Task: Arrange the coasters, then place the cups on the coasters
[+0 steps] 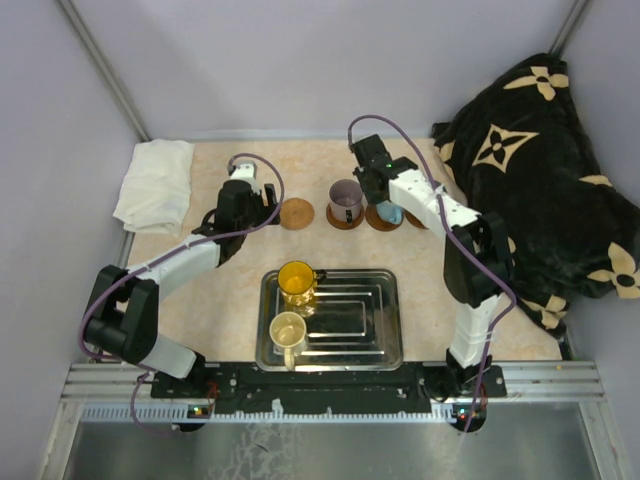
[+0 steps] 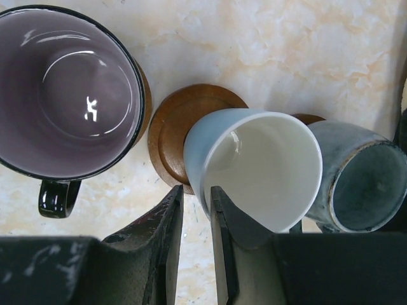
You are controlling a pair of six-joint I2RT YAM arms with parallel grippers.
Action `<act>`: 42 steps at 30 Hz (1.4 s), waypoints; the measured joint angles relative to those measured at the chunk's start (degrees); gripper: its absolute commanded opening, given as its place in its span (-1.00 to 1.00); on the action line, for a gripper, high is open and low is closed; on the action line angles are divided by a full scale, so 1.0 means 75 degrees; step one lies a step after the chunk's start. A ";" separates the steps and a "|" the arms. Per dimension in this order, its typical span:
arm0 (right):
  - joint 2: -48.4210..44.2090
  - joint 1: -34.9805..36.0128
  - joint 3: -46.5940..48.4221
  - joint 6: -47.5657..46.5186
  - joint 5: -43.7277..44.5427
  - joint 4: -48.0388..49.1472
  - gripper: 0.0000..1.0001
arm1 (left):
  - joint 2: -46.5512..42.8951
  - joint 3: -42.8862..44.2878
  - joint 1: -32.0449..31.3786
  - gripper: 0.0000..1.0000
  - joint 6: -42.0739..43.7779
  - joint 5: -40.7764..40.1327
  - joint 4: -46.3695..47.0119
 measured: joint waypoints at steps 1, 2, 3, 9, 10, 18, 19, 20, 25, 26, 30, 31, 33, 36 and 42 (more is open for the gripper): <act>0.0020 -0.0017 -0.0006 0.0006 0.0000 0.0003 -0.52 | 0.0000 0.0000 0.0000 0.62 0.0000 0.0000 -0.0003; 0.0026 -0.0032 -0.0032 0.0017 0.0000 0.0017 -0.54 | 0.0000 0.0000 0.0000 0.62 0.0000 0.0000 -0.0003; 0.0052 -0.0055 -0.0038 0.0035 -0.0003 -0.0003 -0.56 | 0.0000 0.0000 0.0000 0.62 0.0000 0.0000 -0.0003; 0.0192 -0.0172 -0.0038 0.0041 -0.0172 0.0169 -0.98 | 0.0000 0.0000 0.0000 0.62 0.0000 -0.0009 -0.0009; 0.0210 -0.0181 -0.0038 0.0093 -0.0230 0.0230 -1.00 | 0.0000 0.0000 0.0000 0.62 0.0000 -0.0017 -0.0017; 0.0294 -0.0178 -0.0017 0.0073 -0.0338 0.0323 -1.00 | 0.0003 0.0000 0.0000 0.62 0.0000 -0.0143 -0.0146; 0.0294 -0.0178 -0.0020 0.0070 -0.0338 0.0323 -1.00 | 0.0003 0.0000 0.0000 0.62 0.0000 -0.0143 -0.0146; 0.0294 -0.0178 -0.0020 0.0067 -0.0338 0.0323 -1.00 | 0.0006 0.0000 0.0000 0.62 0.0000 -0.0143 -0.0149; 0.0294 -0.0178 -0.0020 0.0055 -0.0335 0.0335 -1.00 | 0.0064 0.0000 0.0000 0.62 0.0000 -0.0140 -0.0146; 0.0294 -0.0178 -0.0020 0.0055 -0.0335 0.0338 -1.00 | 0.0087 0.0000 0.0000 0.62 0.0000 -0.0140 -0.0149; 0.0291 -0.0178 -0.0020 0.0055 -0.0335 0.0358 -1.00 | 0.0160 0.0000 0.0000 0.62 0.0000 -0.0140 -0.0152; 0.0291 -0.0178 -0.0020 0.0052 -0.0338 0.0364 -1.00 | 0.0172 0.0000 0.0000 0.62 0.0000 -0.0137 -0.0154; 0.0291 -0.0178 -0.0020 0.0052 -0.0338 0.0382 -1.00 | 0.0189 0.0000 0.0000 0.62 -0.0003 -0.0137 -0.0157; 0.0291 -0.0181 -0.0020 0.0050 -0.0344 0.0405 -1.00 | 0.0198 0.0000 0.0000 0.62 -0.0003 -0.0137 -0.0166; 0.0236 -0.0184 -0.0050 0.0050 -0.0402 0.0446 -1.00 | 0.0195 0.0000 0.0000 0.63 -0.0003 -0.0140 -0.0166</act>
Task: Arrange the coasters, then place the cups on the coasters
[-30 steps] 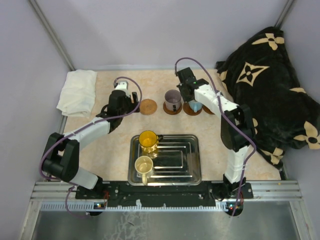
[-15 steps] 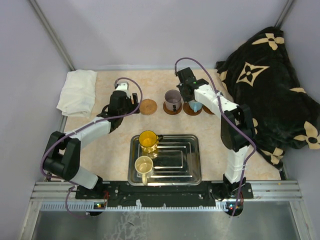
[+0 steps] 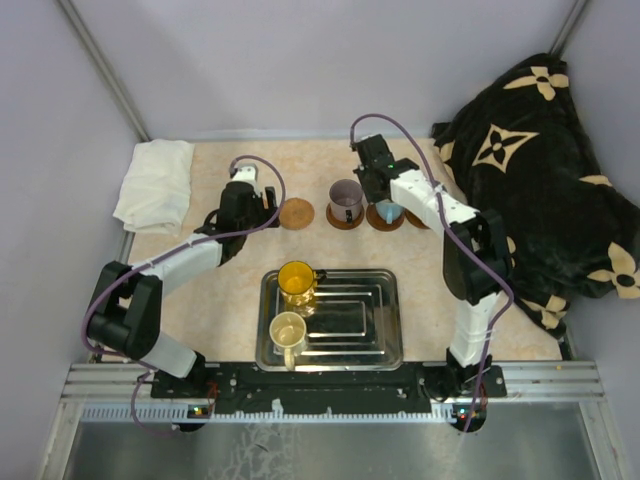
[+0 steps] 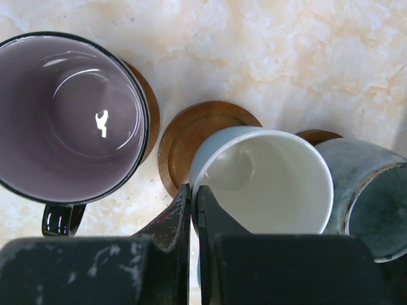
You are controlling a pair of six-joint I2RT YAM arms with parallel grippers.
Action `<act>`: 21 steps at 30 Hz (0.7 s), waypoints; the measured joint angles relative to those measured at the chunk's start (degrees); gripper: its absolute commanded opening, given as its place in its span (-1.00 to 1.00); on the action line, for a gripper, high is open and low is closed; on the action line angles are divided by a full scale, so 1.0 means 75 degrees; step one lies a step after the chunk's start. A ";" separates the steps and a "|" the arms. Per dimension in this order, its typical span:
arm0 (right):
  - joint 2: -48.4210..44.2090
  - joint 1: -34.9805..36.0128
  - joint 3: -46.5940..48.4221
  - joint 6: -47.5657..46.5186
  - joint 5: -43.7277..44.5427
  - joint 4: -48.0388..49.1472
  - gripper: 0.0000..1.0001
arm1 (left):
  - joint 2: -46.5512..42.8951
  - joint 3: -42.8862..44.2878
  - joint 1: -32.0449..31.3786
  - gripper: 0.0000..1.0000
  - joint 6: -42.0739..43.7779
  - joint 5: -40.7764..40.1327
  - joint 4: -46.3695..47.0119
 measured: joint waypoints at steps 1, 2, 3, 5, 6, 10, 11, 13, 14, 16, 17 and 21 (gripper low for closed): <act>-0.0035 -0.0003 -0.0050 0.0006 -0.0035 0.0085 -1.00 | 0.0003 0.0000 0.0000 0.62 0.0003 0.0000 0.0000; -0.0090 -0.0020 -0.0137 0.0006 -0.0064 0.0178 -1.00 | 0.0000 0.0000 0.0000 0.63 0.0003 0.0000 0.0000; -0.0137 -0.0020 -0.0201 0.0009 -0.0085 0.0233 -1.00 | 0.0000 0.0000 0.0000 0.63 0.0003 0.0000 0.0000; -0.0251 -0.0020 -0.0361 0.0006 -0.0111 0.0335 -1.00 | 0.0000 0.0000 0.0000 0.63 0.0003 0.0003 0.0000; -0.0306 -0.0020 -0.0437 0.0009 -0.0125 0.0391 -1.00 | 0.0003 0.0000 0.0000 0.63 0.0003 0.0000 0.0000; -0.0385 -0.0020 -0.0539 0.0006 -0.0143 0.0423 -1.00 | 0.0000 0.0000 0.0000 0.62 0.0003 0.0000 0.0000; -0.0385 -0.0020 -0.0539 0.0006 -0.0146 0.0428 -1.00 | 0.0003 0.0000 0.0000 0.62 0.0003 0.0000 0.0003; -0.0385 -0.0020 -0.0539 0.0003 -0.0149 0.0425 -1.00 | 0.0000 0.0000 0.0000 0.63 0.0003 0.0000 0.0003; -0.0385 -0.0020 -0.0539 0.0003 -0.0154 0.0423 -1.00 | 0.0000 0.0000 0.0000 0.62 0.0003 0.0000 0.0003; -0.0385 -0.0020 -0.0539 0.0003 -0.0163 0.0420 -1.00 | 0.0000 0.0000 0.0000 0.63 0.0003 -0.0003 0.0003; -0.0385 -0.0020 -0.0539 0.0000 -0.0166 0.0420 -1.00 | 0.0000 0.0000 0.0000 0.63 0.0003 -0.0003 0.0003; -0.0385 -0.0020 -0.0539 -0.0003 -0.0160 0.0420 -0.86 | 0.0000 0.0000 0.0000 0.63 0.0003 -0.0003 0.0003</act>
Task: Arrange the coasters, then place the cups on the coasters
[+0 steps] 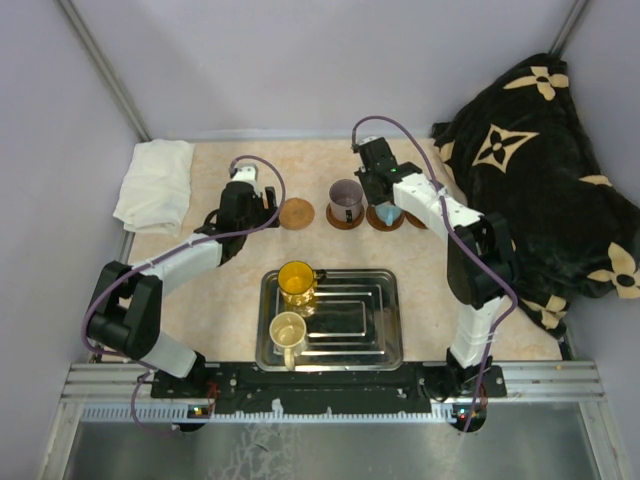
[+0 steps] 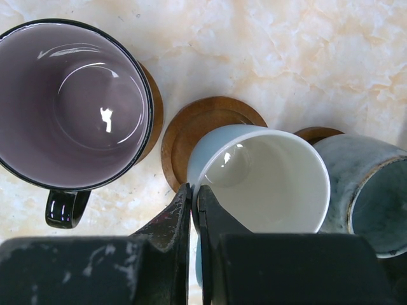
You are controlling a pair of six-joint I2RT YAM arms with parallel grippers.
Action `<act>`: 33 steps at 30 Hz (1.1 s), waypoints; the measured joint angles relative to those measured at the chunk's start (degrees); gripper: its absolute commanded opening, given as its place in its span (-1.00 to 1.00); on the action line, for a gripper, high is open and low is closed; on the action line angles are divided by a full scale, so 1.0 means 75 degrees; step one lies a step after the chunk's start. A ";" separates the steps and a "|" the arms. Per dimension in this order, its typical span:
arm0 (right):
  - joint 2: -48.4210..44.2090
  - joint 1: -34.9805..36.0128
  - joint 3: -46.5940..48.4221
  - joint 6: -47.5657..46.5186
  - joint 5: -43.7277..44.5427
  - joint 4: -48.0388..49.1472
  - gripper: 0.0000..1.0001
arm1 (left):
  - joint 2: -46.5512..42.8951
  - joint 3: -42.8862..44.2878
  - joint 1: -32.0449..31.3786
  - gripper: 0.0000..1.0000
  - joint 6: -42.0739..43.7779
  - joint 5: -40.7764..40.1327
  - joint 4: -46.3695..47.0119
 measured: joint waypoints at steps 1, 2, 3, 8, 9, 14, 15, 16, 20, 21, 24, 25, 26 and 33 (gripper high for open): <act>0.0000 0.0000 0.0000 -0.0006 0.0006 0.0000 -0.83 | 0.0000 0.0000 0.0000 0.63 0.0000 0.0000 0.0000; 0.0000 0.0000 0.0000 -0.0015 0.0026 0.0000 -0.79 | 0.0000 0.0000 0.0000 0.63 0.0000 0.0000 0.0000; 0.0000 0.0000 0.0000 -0.0020 0.0050 0.0003 -0.77 | 0.0000 0.0000 0.0000 0.63 0.0000 0.0000 0.0000; 0.0000 0.0000 0.0000 -0.0064 0.0184 0.0015 -0.73 | 0.0000 0.0000 0.0000 0.63 0.0000 0.0003 0.0000; 0.0000 0.0000 0.0000 -0.0070 0.0204 0.0017 -0.70 | 0.0000 0.0000 0.0000 0.63 0.0000 0.0003 0.0000; 0.0000 0.0000 0.0000 -0.0087 0.0254 0.0093 -0.60 | 0.0003 0.0000 0.0000 0.63 0.0000 0.0003 0.0000; 0.0000 0.0000 0.0000 -0.0105 0.0256 0.0117 -0.52 | 0.0003 0.0000 0.0000 0.63 -0.0003 0.0000 0.0000; 0.0000 0.0000 0.0000 -0.0122 0.0259 0.0140 -0.46 | 0.0003 0.0000 0.0000 0.63 0.0000 0.0000 0.0000; 0.0000 0.0000 0.0000 -0.0172 0.0309 0.0169 -0.39 | 0.0017 0.0000 0.0000 0.62 -0.0003 0.0003 -0.0003; 0.0000 0.0000 0.0000 -0.0189 0.0318 0.0172 -0.39 | 0.0020 0.0000 0.0000 0.63 -0.0003 0.0003 -0.0003; 0.0000 0.0000 0.0000 -0.0204 0.0356 0.0187 -0.37 | 0.0026 0.0000 0.0000 0.62 0.0000 0.0003 -0.0003; 0.0000 0.0000 0.0000 -0.0210 0.0370 0.0198 -0.36 | 0.0029 0.0000 0.0000 0.62 -0.0003 0.0003 -0.0003; 0.0000 0.0000 0.0000 -0.0219 0.0379 0.0221 -0.35 | 0.0032 0.0000 0.0000 0.62 0.0000 0.0003 -0.0003; -0.0023 0.0061 0.0140 -0.0358 0.0551 0.0204 -0.17 | 0.0050 0.0000 0.0000 0.62 -0.0003 0.0003 -0.0003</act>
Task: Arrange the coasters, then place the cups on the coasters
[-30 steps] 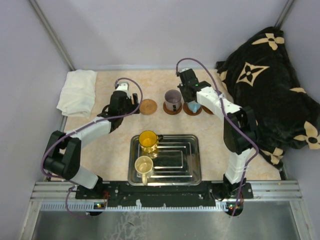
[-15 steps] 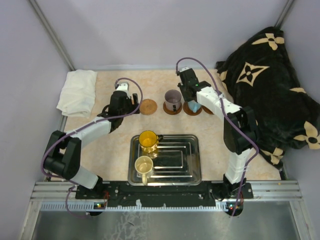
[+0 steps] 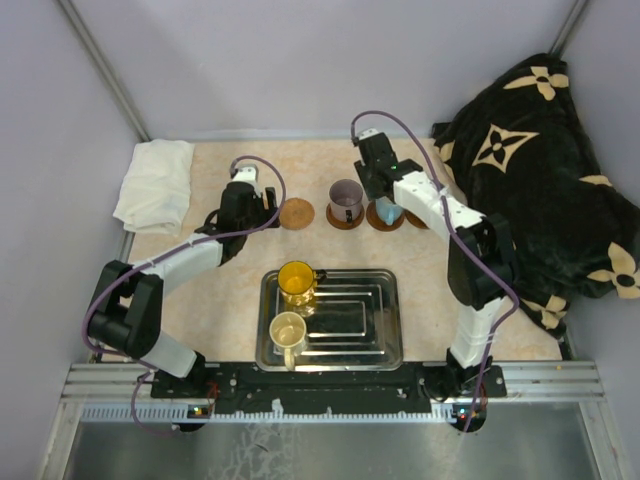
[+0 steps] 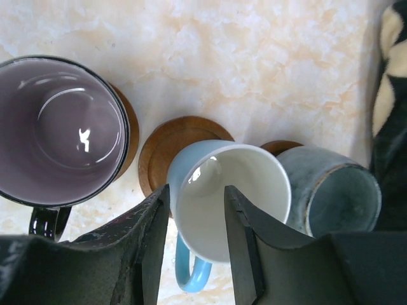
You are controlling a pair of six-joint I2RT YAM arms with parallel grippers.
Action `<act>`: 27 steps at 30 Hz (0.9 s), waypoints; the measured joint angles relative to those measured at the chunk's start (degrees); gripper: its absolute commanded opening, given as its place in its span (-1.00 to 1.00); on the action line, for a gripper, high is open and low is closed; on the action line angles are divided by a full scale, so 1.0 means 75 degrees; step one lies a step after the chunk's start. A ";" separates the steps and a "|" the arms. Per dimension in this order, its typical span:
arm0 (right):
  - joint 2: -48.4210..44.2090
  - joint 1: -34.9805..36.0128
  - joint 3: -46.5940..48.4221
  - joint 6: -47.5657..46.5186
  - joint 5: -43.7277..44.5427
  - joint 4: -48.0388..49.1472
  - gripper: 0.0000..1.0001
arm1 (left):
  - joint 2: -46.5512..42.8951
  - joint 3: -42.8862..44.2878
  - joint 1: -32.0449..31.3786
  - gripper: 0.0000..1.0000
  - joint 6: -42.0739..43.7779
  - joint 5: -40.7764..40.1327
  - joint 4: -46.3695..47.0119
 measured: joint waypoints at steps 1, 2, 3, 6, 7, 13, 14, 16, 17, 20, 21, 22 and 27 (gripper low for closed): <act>-0.0023 0.0029 0.0076 -0.0044 0.0073 -0.0017 -0.15 | 0.0003 0.0000 0.0000 0.62 0.0000 0.0000 0.0000; -0.0050 0.0052 0.0134 -0.0070 0.0149 -0.0032 -0.13 | 0.0003 0.0000 0.0000 0.62 0.0000 0.0000 0.0000; -0.0085 0.0082 0.0184 -0.0105 0.0233 -0.0035 -0.12 | 0.0003 0.0000 0.0000 0.62 0.0000 0.0000 0.0000; -0.0303 0.0224 0.0286 -0.0221 0.0504 -0.0003 -0.09 | 0.0003 0.0000 0.0000 0.62 0.0000 -0.0003 -0.0003; -0.0405 0.0289 0.0286 -0.0265 0.0595 0.0017 -0.09 | 0.0003 0.0000 0.0000 0.62 0.0000 -0.0006 -0.0003; -0.1067 0.0702 0.0286 -0.0501 0.0673 0.0070 -0.15 | -0.0061 0.0000 0.0000 0.63 0.0000 -0.0050 -0.0052; -0.1169 0.0752 0.0283 -0.0490 0.0560 0.0044 -0.15 | -0.0099 0.0000 0.0000 0.63 0.0000 -0.0064 -0.0076; -0.1443 0.0804 0.0178 -0.0405 0.0050 -0.0023 -0.17 | -0.0224 -0.0009 0.0000 0.63 -0.0003 -0.0090 -0.0163; -0.1609 0.0839 0.0064 -0.0382 -0.0256 -0.0070 -0.18 | -0.0315 -0.0023 0.0000 0.63 -0.0009 -0.0108 -0.0192; -0.2168 0.0906 -0.0507 -0.0399 -0.1180 -0.0134 -0.21 | -0.0595 -0.0111 0.0000 0.63 -0.0032 -0.0146 -0.0210; -0.2328 0.0953 -0.0717 -0.0452 -0.1518 -0.0198 -0.22 | -0.0714 -0.0154 0.0000 0.63 -0.0041 -0.0163 -0.0216; -0.2425 0.1011 -0.0877 -0.0516 -0.1818 -0.0274 -0.22 | -0.0807 -0.0187 0.0000 0.63 -0.0058 -0.0181 -0.0216; -0.2474 0.1381 -0.1227 -0.0863 -0.3232 -0.0656 -0.23 | -0.1093 -0.0291 0.0000 0.63 -0.0090 -0.0259 -0.0233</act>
